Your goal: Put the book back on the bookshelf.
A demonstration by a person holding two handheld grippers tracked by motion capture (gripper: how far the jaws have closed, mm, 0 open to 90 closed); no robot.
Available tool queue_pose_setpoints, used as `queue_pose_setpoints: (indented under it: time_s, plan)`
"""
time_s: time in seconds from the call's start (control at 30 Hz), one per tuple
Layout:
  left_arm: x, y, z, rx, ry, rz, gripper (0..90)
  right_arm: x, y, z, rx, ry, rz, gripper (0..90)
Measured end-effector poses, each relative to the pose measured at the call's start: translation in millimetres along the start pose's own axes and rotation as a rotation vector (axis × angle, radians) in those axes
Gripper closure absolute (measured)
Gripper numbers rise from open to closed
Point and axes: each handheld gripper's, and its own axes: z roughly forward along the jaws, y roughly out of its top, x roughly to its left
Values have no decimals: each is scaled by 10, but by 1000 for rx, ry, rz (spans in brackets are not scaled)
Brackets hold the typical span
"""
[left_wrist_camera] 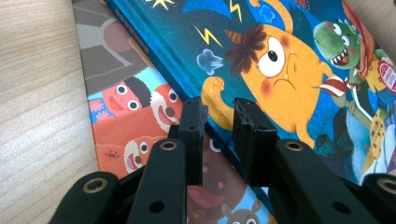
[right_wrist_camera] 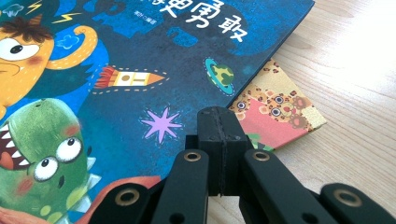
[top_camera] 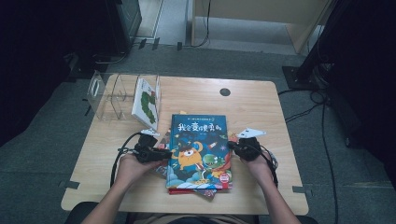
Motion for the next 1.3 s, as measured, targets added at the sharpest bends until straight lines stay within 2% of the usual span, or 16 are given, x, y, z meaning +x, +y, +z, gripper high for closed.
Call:
queue_pose_setpoints:
  time_s: [0.33, 0.43, 0.5, 0.67, 0.83, 1.03, 1.3]
  plan:
    - [-26, -13, -5, 3, 5, -11, 746, -3, 16, 14, 3, -8, 10, 900]
    - [-58, -29, 2, 13, -9, -7, 752, -12, 26, 21, 2, -22, 13, 900]
    - [-102, -34, 14, 22, -9, 11, 755, -26, 34, 23, 5, -30, 19, 900]
    - [-158, -50, 36, 20, -17, 11, 749, -55, 52, 34, 7, -52, 35, 900]
    - [-215, -73, 53, 18, -25, 7, 745, -94, 65, 53, 1, -58, 51, 900]
    - [-298, -109, 64, 12, -15, 18, 742, -141, 82, 79, -8, -51, 75, 900]
    - [-336, -167, 56, 7, -29, 2, 741, -130, 134, 125, -2, -61, 66, 900]
